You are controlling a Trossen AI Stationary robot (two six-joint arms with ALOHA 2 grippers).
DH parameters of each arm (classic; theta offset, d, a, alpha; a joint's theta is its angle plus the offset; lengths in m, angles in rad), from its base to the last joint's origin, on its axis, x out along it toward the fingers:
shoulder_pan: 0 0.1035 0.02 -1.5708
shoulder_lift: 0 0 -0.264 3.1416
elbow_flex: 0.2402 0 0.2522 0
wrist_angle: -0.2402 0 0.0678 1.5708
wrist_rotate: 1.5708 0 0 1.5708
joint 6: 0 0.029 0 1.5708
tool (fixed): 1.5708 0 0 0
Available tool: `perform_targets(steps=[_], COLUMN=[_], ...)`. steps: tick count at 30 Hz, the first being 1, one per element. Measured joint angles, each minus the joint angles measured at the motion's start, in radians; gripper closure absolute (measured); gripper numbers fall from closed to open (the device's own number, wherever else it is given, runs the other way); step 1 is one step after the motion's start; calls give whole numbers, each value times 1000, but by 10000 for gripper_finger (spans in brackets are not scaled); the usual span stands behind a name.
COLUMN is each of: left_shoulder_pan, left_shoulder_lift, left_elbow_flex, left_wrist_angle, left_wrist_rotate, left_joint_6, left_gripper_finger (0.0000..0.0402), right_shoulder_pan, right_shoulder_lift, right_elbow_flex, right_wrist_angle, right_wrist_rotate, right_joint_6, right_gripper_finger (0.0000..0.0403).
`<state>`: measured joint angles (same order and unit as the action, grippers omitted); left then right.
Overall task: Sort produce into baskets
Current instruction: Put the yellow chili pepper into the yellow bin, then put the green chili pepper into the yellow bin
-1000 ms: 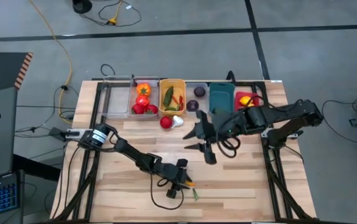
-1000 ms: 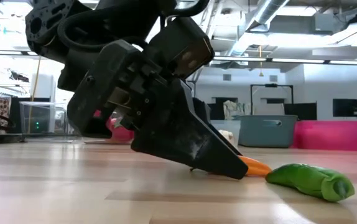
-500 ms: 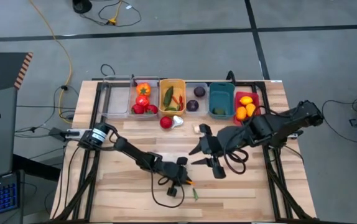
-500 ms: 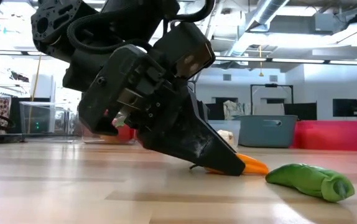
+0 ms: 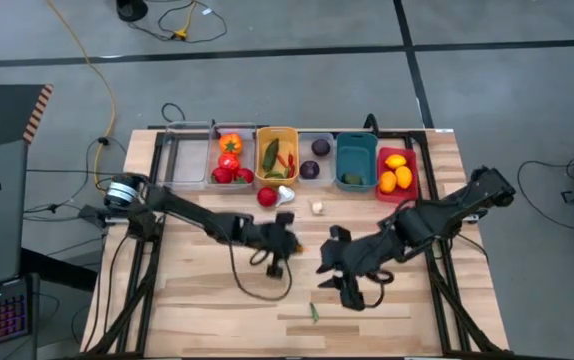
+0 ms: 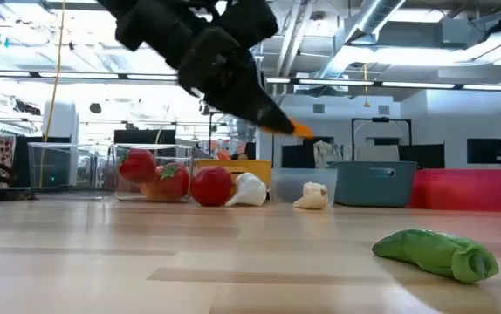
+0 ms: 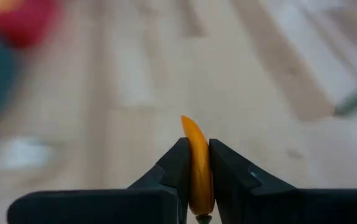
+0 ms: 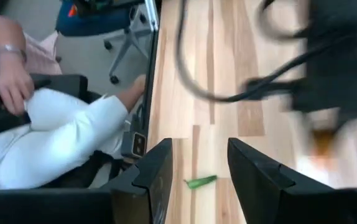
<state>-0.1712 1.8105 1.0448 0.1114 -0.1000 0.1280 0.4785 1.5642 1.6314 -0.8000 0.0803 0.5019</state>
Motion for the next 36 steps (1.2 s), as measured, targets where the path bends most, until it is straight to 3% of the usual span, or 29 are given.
perform_targets(steps=[8, 13, 20, 26, 31, 36], left_shoulder_pan=[176, 305, 462, 542, 574, 575], left_shoulder_lift=[-151, -169, -153, -155, -155, -155], left_elbow_flex=[0, 1, 0, 1, 1, 1], left_wrist_angle=[-110, -101, -109, -93, -109, -108], left_wrist_rotate=[-283, -350, -351, -349, -259, -162], left_joint_6=[158, 201, 143, 79, 9, -17], left_gripper_finger=[358, 358, 349, 293, 238, 219], right_shoulder_pan=[49, 66, 63, 65, 64, 71], right_shoulder_lift=[132, 223, 330, 389, 412, 433], right_elbow_flex=[0, 0, 0, 0, -1, 0], right_wrist_angle=[9, 21, 22, 21, 8, 6], right_wrist_rotate=[0, 0, -1, -1, 0, 15], right_joint_6=[32, 104, 236, 311, 427, 560], right_gripper_finger=[223, 223, 223, 223, 223, 223])
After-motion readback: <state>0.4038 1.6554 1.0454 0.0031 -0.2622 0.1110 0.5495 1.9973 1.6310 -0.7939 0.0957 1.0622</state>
